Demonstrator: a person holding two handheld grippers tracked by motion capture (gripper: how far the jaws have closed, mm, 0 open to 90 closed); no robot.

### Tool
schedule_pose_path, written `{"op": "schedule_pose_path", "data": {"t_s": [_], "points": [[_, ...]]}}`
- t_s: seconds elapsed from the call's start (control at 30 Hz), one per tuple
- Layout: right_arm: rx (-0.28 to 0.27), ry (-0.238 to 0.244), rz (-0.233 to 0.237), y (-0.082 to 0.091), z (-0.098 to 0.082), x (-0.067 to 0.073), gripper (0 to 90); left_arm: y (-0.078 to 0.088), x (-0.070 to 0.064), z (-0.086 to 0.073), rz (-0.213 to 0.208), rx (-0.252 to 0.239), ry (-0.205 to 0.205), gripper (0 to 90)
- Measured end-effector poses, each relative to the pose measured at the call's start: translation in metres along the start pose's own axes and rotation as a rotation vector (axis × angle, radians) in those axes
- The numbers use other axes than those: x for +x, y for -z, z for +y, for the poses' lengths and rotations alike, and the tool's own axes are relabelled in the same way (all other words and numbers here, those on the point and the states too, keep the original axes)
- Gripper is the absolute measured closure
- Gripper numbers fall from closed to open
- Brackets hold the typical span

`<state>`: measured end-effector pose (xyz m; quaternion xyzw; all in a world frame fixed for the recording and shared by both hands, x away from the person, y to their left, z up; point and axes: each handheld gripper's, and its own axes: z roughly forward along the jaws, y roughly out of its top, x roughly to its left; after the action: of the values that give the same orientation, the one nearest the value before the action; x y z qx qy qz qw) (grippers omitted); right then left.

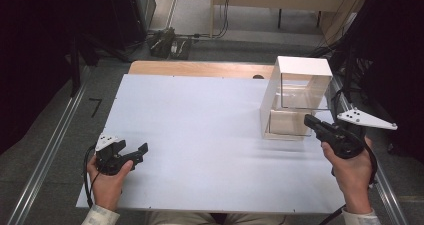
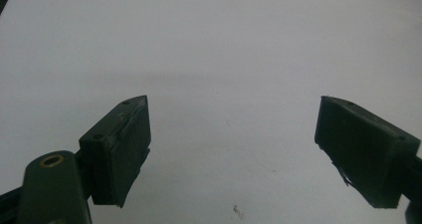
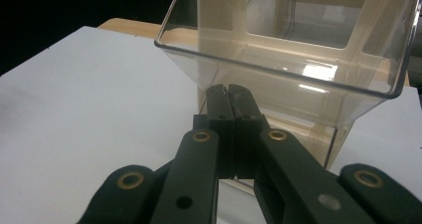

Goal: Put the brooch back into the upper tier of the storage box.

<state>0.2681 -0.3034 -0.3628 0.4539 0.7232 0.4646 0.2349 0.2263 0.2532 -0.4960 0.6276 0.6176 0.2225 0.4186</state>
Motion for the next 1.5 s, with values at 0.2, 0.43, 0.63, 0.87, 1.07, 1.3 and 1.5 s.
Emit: {"op": "schedule_pose_path", "data": {"t_s": [0.2,0.43,0.63,0.87,1.07,1.3,1.5], "points": [[-0.011,0.001,-0.002,0.000,0.005,-0.001,87.4,0.000,0.000,0.000,-0.001,0.004,-0.003,15.7],[-0.020,-0.001,0.000,-0.001,0.008,-0.001,87.3,0.000,0.000,0.000,-0.001,0.003,-0.002,15.6],[-0.026,-0.002,-0.002,-0.001,0.011,-0.002,87.3,0.000,0.000,0.000,-0.001,0.005,-0.004,15.6],[-0.040,-0.006,-0.003,0.000,0.015,-0.004,87.3,0.000,0.000,0.000,0.001,0.004,-0.004,15.6],[-0.050,-0.009,-0.003,-0.002,0.020,-0.005,87.4,0.000,0.000,0.000,-0.001,0.001,-0.001,15.6],[-0.055,-0.007,-0.005,-0.005,0.024,-0.006,87.4,0.000,0.000,0.000,-0.001,0.003,-0.004,15.6],[-0.062,-0.012,-0.004,-0.005,0.027,-0.006,87.3,0.000,-0.001,0.000,-0.001,0.001,-0.002,15.6]]}}
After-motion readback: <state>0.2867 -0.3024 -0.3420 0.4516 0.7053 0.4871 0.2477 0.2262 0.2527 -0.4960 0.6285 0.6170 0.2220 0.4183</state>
